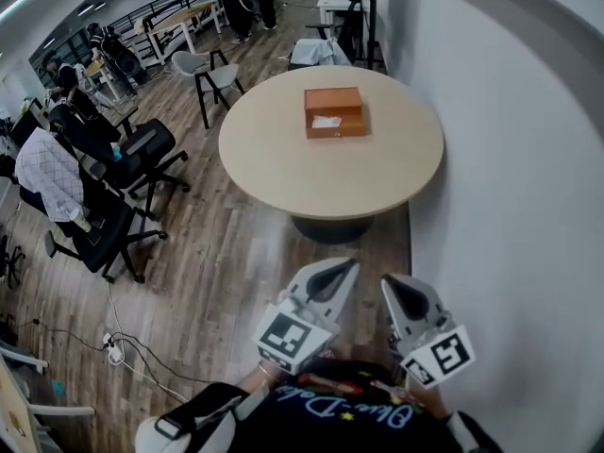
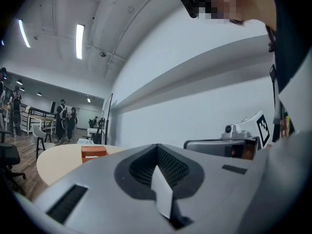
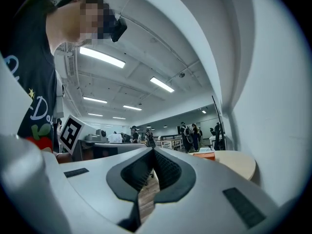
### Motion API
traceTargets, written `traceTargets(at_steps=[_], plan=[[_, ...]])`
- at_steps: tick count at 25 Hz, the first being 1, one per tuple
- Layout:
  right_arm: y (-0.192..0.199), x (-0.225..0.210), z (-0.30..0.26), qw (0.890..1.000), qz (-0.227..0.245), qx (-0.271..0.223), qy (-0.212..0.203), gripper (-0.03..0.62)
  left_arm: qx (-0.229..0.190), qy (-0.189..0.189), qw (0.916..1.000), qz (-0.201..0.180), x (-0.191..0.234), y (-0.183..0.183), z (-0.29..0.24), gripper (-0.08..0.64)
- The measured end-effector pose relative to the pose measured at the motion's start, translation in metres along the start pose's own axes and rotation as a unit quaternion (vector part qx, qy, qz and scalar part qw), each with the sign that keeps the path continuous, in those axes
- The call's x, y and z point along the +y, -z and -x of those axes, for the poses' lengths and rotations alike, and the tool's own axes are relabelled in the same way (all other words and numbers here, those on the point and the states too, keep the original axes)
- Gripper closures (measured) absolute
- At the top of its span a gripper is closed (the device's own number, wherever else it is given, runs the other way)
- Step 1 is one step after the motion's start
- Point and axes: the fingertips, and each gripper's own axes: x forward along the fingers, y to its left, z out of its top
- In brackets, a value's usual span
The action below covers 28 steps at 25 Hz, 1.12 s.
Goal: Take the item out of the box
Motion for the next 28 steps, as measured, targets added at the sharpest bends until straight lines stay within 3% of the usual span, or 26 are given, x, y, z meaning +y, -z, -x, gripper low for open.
traceTargets(at_steps=[13,23,28], plan=[[0.004,-0.001,-0.095,1.0,-0.008,-0.006,0.02,0.594,-0.003,0.008,1.0,-0.002,0.097,-0.002,0.003,0.575],[0.01,0.006,-0.122,1.0,0.008,0.022,0.021,0.594,-0.012,0.004,0.9997,0.019,0.127,0.0,0.012,0.575],[0.012,0.006,-0.143,0.999,0.017,0.028,-0.005,0.594,-0.003,-0.017,0.9994,0.029,0.149,0.005,0.018,0.575]])
